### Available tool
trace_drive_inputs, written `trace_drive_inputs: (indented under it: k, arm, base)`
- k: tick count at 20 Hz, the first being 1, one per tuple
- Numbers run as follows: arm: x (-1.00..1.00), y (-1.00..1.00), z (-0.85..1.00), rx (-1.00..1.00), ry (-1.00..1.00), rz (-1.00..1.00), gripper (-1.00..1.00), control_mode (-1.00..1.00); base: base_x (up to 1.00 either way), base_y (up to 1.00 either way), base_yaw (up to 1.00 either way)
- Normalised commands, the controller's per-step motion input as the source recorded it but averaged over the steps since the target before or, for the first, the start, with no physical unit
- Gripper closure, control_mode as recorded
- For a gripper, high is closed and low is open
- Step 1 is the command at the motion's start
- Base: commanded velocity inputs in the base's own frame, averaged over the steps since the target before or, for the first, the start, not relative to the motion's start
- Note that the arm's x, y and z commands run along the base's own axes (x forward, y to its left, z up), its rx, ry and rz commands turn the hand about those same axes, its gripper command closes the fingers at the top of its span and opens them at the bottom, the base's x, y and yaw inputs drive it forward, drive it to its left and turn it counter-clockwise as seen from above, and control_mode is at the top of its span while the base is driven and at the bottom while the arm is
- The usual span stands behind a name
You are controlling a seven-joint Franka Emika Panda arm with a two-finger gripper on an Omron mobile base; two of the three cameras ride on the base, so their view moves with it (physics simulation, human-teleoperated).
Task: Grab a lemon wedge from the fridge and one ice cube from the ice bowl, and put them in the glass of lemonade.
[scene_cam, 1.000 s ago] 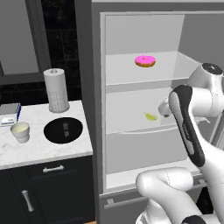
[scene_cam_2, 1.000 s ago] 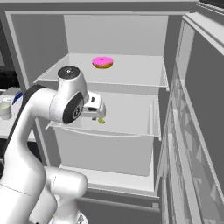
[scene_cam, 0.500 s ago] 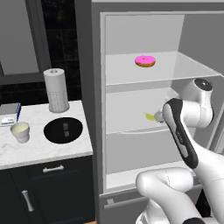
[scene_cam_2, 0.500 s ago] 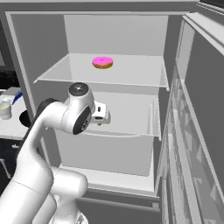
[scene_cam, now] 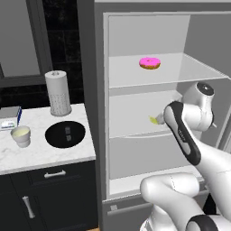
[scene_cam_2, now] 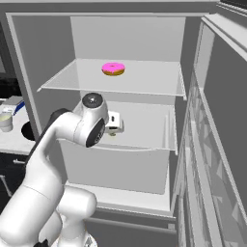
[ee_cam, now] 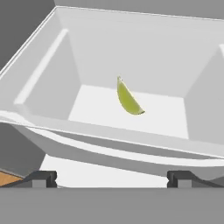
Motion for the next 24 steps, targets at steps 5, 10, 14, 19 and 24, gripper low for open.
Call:
trace_drive_inputs:
  k: [5,10,14,19,24]
  arm:
    - [0.47,-0.01,0.04,0.00,0.00,0.17,-1.00,-1.00]
    - [0.07,-0.07,-0.22,0.00,0.00,0.17,-1.00,-1.00]
    - [0.22,-0.01,-0.09,0.00,0.00,0.16,-1.00,-1.00]
    - [0.23,0.00,-0.19,0.00,0.00,0.13,-1.00,-1.00]
    - [0.14,0.00,-0.25,0.00,0.00,0.07,-1.00,-1.00]
  base:
    - [0.00,0.00,0.00]
    - [0.00,0.00,0.00]
    - [0.00,0.00,0.00]
    - [0.00,0.00,0.00]
    - [0.00,0.00,0.00]
